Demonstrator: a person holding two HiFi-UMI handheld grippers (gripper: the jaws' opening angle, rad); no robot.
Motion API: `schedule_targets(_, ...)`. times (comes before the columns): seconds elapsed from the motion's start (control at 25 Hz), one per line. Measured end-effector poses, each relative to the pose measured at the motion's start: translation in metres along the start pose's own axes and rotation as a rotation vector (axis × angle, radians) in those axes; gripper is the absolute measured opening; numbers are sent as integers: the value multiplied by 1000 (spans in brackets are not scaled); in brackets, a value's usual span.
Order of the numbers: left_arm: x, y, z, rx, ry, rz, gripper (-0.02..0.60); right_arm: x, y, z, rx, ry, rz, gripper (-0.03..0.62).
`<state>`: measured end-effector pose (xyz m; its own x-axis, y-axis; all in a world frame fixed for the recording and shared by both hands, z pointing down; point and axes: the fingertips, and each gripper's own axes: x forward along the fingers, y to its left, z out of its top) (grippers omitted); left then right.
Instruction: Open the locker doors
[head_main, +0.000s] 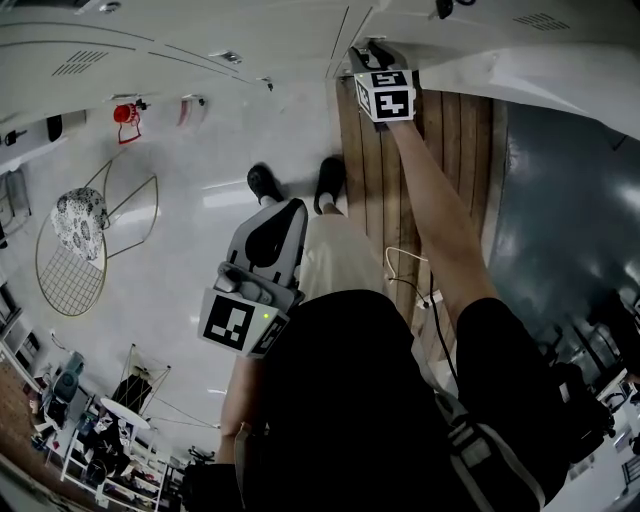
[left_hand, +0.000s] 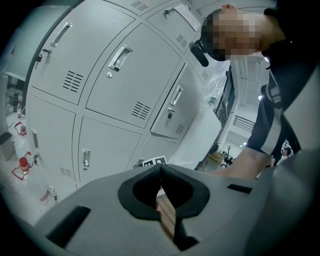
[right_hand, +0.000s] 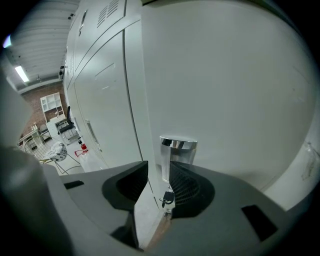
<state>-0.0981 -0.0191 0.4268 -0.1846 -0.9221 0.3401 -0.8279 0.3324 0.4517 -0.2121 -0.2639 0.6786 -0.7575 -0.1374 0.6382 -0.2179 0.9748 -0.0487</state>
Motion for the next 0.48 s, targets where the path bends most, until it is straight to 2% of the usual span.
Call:
schedule_targets(0.16,-3,-1,-2,1,-4,-3,18,-3,4,-3,-6,-2,-5,150)
schedule_targets(0.48,-9,-8,-4,5,-6,-15,18,-19,7,-14,32,5,-48,152)
